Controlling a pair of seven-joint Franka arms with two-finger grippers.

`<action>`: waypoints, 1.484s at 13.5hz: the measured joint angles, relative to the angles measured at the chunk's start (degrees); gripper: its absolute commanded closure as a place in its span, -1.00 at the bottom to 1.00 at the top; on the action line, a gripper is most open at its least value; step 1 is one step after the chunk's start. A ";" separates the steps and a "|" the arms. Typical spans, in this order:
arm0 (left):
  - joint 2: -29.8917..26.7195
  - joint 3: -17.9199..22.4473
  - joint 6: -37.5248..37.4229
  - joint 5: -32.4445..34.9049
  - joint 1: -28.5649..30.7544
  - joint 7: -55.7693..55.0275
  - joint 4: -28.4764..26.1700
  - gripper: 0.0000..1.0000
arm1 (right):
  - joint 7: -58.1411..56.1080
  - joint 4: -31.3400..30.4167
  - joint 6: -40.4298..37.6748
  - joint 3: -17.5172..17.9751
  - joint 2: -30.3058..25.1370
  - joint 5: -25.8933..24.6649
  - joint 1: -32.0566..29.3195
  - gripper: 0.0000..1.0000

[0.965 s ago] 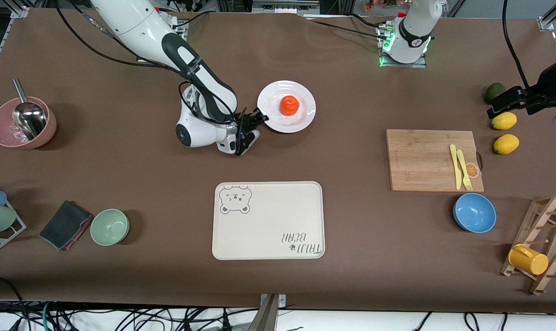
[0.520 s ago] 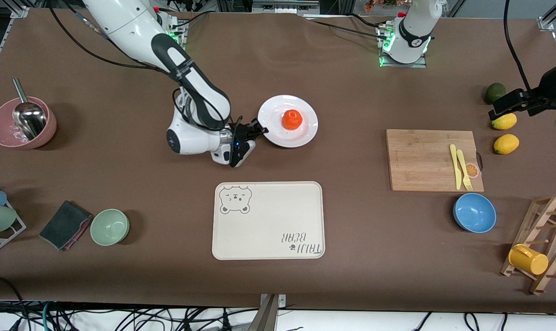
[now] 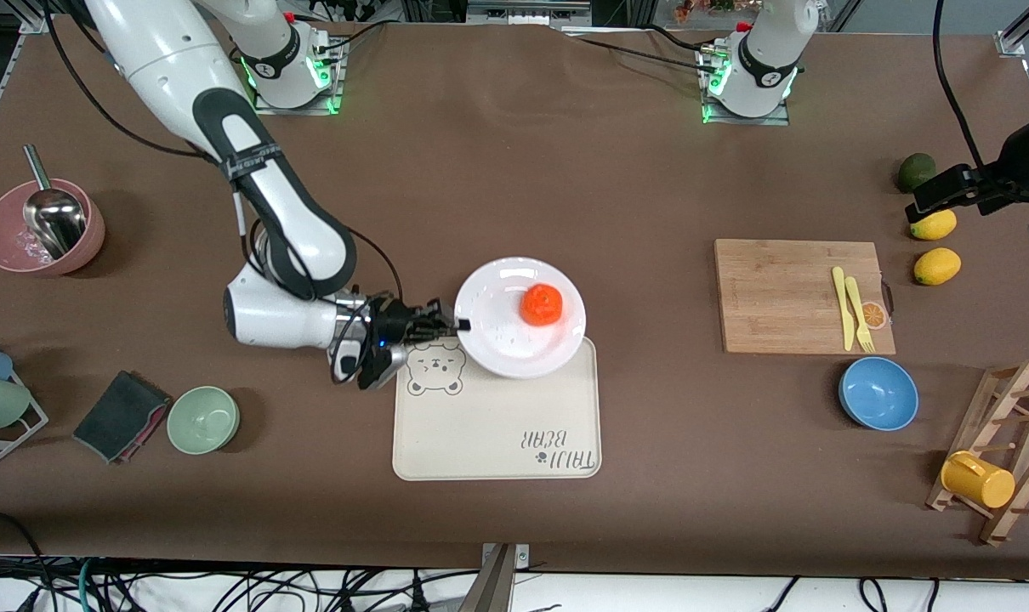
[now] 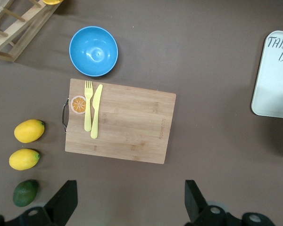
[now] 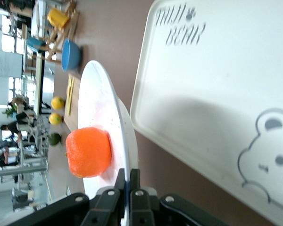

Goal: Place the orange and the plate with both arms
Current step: 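Slide the plate with the right gripper onto the bear placemat, then open the right gripper and release the plate rim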

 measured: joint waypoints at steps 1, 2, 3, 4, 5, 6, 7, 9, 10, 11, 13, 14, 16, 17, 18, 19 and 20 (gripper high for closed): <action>0.00 0.00 0.03 0.00 0.00 0.00 0.01 -1.00 | 2.49 3.86 0.05 0.03 3.02 0.00 0.09 1.00; 0.01 0.01 0.04 0.00 0.01 0.00 0.03 -1.00 | 4.53 7.34 0.29 0.06 6.21 0.00 0.25 1.00; 0.01 0.02 0.05 0.00 0.01 0.00 0.03 -1.00 | 5.84 10.66 1.00 0.09 9.52 0.00 0.49 1.00; 0.05 0.06 0.05 0.00 0.06 0.00 0.03 -1.00 | 7.37 13.58 2.25 0.19 12.66 0.43 0.78 1.00; 0.14 0.12 0.06 0.00 0.22 0.00 0.03 -1.00 | 8.58 15.78 3.60 0.40 15.14 1.47 0.99 1.00; 0.26 0.12 0.11 0.00 0.48 0.00 0.03 -1.00 | 9.07 17.47 4.54 0.53 17.02 2.48 1.13 1.00; 0.37 0.12 0.16 0.00 0.68 0.00 0.03 -1.00 | 9.31 18.59 4.85 0.54 18.27 2.99 1.18 1.00; 0.53 0.12 0.19 0.00 0.85 0.00 0.03 -1.00 | 9.34 19.53 5.00 0.54 19.55 3.32 1.14 1.00; 0.59 0.12 0.19 0.00 0.85 0.00 0.03 -1.00 | 9.34 19.56 5.00 0.54 19.94 3.34 1.14 1.00; 0.62 0.12 0.19 0.00 0.85 0.00 0.03 -1.00 | 9.34 19.56 5.00 0.54 20.27 3.34 1.15 1.00; 0.63 0.12 0.23 0.00 0.85 0.00 0.03 -1.00 | 9.34 19.56 5.00 0.54 20.80 3.35 1.13 0.74; 0.63 0.12 0.23 0.00 0.85 0.00 0.03 -1.00 | 9.34 19.56 5.01 0.52 20.99 3.35 1.05 0.69; 0.63 0.12 0.23 0.00 0.85 0.00 0.03 -1.00 | 9.23 19.56 5.00 0.51 21.06 3.35 0.80 0.22; 0.63 0.12 0.23 0.00 0.85 0.00 0.03 -1.00 | 9.23 19.56 5.00 0.51 21.06 3.35 0.76 -0.98; 0.63 0.12 0.23 0.00 0.85 0.00 0.03 -1.00 | 9.23 19.56 5.00 0.52 21.06 3.35 0.76 -1.00; 0.64 0.12 0.23 0.00 0.85 0.00 0.03 -1.00 | 9.22 19.59 4.99 0.52 21.06 3.35 0.77 -1.00; 0.64 0.12 0.23 0.00 0.85 0.00 0.03 -1.00 | 9.06 19.80 4.90 0.48 21.02 3.03 0.73 -1.00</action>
